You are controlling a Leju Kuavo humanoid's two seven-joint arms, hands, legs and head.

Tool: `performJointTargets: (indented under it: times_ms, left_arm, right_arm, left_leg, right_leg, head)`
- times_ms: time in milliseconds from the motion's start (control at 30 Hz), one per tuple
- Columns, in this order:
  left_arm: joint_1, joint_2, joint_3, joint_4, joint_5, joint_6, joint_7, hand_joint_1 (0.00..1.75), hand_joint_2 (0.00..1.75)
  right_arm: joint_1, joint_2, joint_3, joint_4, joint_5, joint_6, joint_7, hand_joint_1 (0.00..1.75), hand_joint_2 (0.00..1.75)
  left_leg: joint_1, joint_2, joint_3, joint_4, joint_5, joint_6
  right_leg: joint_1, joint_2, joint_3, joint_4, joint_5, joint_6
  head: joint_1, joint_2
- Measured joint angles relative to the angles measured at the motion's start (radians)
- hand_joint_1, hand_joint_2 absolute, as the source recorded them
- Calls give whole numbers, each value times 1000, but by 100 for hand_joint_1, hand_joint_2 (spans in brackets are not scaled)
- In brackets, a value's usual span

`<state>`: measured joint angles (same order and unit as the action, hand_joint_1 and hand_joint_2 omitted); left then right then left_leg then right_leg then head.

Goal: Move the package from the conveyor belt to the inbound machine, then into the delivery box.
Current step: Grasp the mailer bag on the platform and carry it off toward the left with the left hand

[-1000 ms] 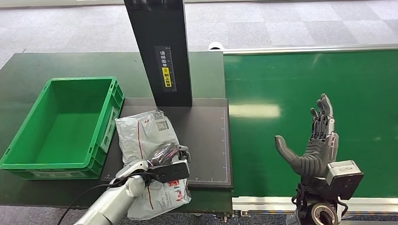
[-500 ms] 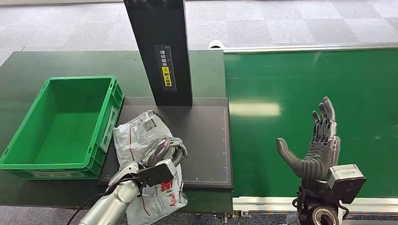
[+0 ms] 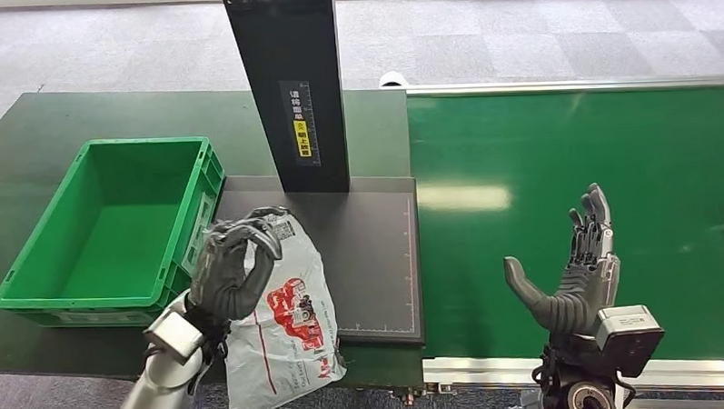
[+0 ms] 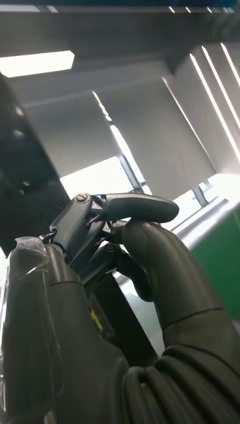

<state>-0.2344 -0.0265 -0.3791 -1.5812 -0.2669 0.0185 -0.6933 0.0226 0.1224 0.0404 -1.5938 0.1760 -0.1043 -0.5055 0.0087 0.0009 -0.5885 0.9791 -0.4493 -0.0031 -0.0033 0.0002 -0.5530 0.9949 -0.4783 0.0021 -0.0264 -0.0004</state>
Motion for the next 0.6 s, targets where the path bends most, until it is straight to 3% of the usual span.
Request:
performJointTargets:
  times_ms: [100,167,233,400,600]
  left_arm:
    - [23,37,14,-132,57,95,-6,173,175]
    - [22,65,20,-189,63,147,-6,89,175]
    - [8,90,30,-213,22,136,15,3,175]
    - [-49,132,58,-161,-232,-60,150,0,175]
    - [-61,176,97,7,-416,-103,231,0,175]
  right_arm:
    - [10,0,0,-1,0,-1,-10,0,175]
    - [14,-2,1,-1,-5,-4,-16,0,175]
    - [16,-5,1,-2,-14,-11,-22,0,175]
    - [26,-8,1,-17,-20,-18,-16,0,175]
    - [33,-8,-10,-35,-3,5,0,0,175]
  left_leg:
    - [0,0,0,0,0,0]
    - [0,0,0,0,0,0]
    - [0,0,0,0,0,0]
    - [0,2,1,0,0,0]
    - [0,4,1,0,0,0]
  right_leg:
    - [0,0,-1,0,0,0]
    - [0,0,-1,0,0,0]
    - [0,0,-1,0,0,0]
    - [0,1,0,0,1,0]
    - [0,2,-1,0,1,0]
  head:
    - [0,0]
    - [0,0]
    - [0,0]
    - [0,0]
    - [0,0]
